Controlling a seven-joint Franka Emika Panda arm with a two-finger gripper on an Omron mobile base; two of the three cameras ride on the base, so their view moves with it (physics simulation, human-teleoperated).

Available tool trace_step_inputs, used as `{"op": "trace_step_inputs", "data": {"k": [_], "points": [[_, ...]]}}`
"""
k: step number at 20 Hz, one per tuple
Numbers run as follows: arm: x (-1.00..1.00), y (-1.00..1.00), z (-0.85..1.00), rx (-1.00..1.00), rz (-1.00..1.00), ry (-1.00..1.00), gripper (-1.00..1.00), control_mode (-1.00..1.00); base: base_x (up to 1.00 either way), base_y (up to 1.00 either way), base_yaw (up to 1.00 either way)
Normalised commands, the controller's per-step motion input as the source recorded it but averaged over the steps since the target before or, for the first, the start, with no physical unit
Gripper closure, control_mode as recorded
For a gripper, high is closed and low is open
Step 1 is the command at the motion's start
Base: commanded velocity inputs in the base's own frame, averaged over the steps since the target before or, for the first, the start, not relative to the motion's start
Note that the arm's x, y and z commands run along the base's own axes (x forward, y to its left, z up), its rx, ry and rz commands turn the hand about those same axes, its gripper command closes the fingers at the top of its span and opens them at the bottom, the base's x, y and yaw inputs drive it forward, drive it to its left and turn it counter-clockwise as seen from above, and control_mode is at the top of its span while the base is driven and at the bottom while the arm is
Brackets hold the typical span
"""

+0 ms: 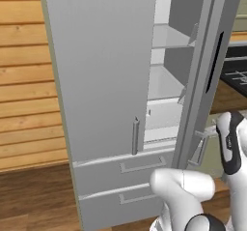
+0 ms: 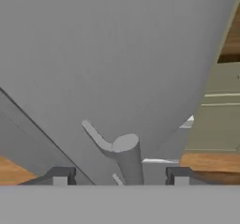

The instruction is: Take the strawberry from the fridge and place it on top of the pancake, located on the dining counter.

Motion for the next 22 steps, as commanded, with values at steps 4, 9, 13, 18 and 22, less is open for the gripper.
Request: {"op": "trace_step_inputs", "data": {"k": [4, 9, 13, 18, 22], "points": [[-0.89, 0.39, 0.96, -0.09, -0.02, -0.06, -1.00, -1.00, 0.00, 0.00, 0.00], [-0.49, 0.86, 0.86, -0.31, -0.15, 0.00, -1.00, -1.00, 0.00, 0.00, 0.00], [-0.34, 0.98, 0.59, -0.41, -0.13, 0.04, -1.00, -1.00, 0.00, 0.00, 0.00], [-0.13, 0.97, 0.39, -0.49, -0.10, 0.13, -1.00, -1.00, 0.00, 0.00, 0.00], [0.09, 0.73, 0.13, -0.74, 0.00, 0.30, -1.00, -1.00, 0.00, 0.00, 0.00]]}}
